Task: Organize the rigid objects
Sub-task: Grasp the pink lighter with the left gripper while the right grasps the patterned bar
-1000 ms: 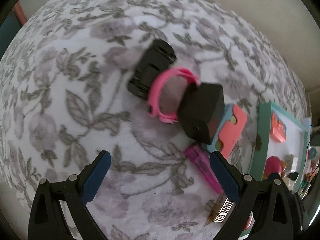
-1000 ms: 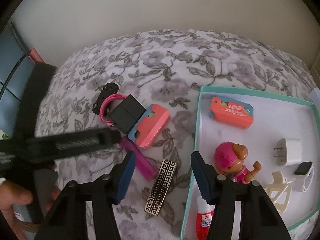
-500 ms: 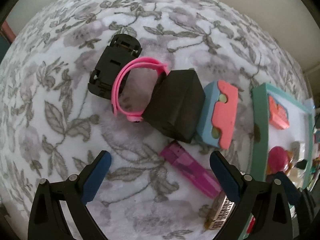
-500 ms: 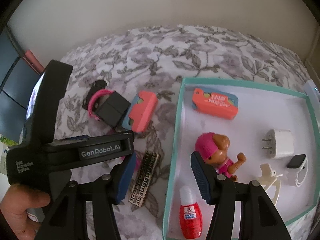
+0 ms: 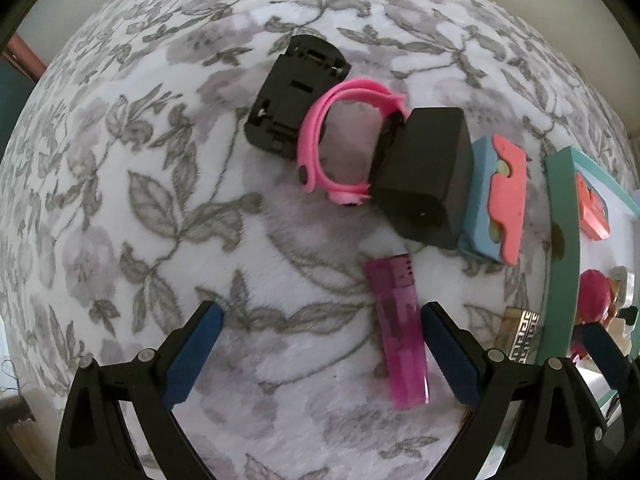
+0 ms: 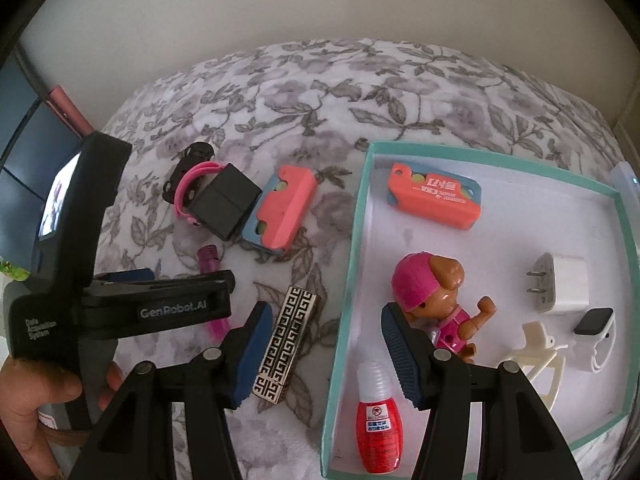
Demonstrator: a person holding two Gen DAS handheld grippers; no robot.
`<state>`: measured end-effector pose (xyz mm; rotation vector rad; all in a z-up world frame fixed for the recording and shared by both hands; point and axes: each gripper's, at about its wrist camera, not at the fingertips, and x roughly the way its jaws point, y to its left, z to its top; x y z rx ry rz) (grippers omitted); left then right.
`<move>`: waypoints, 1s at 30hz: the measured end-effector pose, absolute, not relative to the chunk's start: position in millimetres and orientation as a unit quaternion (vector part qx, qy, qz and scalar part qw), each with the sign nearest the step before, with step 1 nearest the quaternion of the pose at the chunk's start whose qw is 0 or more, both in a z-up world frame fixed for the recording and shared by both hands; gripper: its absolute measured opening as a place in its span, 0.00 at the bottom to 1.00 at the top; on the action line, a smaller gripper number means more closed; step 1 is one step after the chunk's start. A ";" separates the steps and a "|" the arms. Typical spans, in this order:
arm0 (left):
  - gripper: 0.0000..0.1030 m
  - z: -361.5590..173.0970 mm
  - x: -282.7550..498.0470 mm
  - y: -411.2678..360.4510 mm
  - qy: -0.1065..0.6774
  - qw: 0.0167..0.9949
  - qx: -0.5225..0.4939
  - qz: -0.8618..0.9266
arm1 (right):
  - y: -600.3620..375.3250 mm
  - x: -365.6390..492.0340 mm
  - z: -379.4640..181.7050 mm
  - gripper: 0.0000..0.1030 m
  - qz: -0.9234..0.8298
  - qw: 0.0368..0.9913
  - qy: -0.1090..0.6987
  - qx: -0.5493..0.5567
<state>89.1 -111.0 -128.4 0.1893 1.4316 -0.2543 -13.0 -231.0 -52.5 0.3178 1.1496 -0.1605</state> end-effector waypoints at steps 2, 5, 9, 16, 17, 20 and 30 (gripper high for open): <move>0.91 -127.6 88.0 -104.2 0.653 0.744 0.083 -0.116 | -226.8 -12.2 -51.8 0.59 -0.069 0.826 0.541 0.147; 0.81 -123.3 84.5 -92.5 0.650 0.747 0.080 -0.114 | -219.8 -10.0 -50.5 0.56 -0.056 0.827 0.540 0.144; 0.68 -117.9 87.4 -79.8 0.648 0.749 0.071 -0.116 | -208.8 -6.2 -50.7 0.52 -0.043 0.828 0.544 0.131; 0.48 -103.1 94.6 -74.9 0.644 0.749 0.081 -0.130 | -198.4 -3.5 -60.0 0.38 -0.032 0.817 0.564 0.118; 0.43 -101.7 95.9 -78.9 0.644 0.749 0.082 -0.133 | -198.1 -3.4 -62.0 0.38 -0.031 0.815 0.567 0.119; 0.35 -98.0 92.5 -87.3 0.644 0.747 0.082 -0.144 | -196.2 -2.5 -68.3 0.38 -0.027 0.809 0.575 0.119; 0.28 -98.6 92.1 -95.2 0.641 0.747 0.086 -0.153 | -190.4 3.9 -83.0 0.28 -0.041 0.798 0.591 0.109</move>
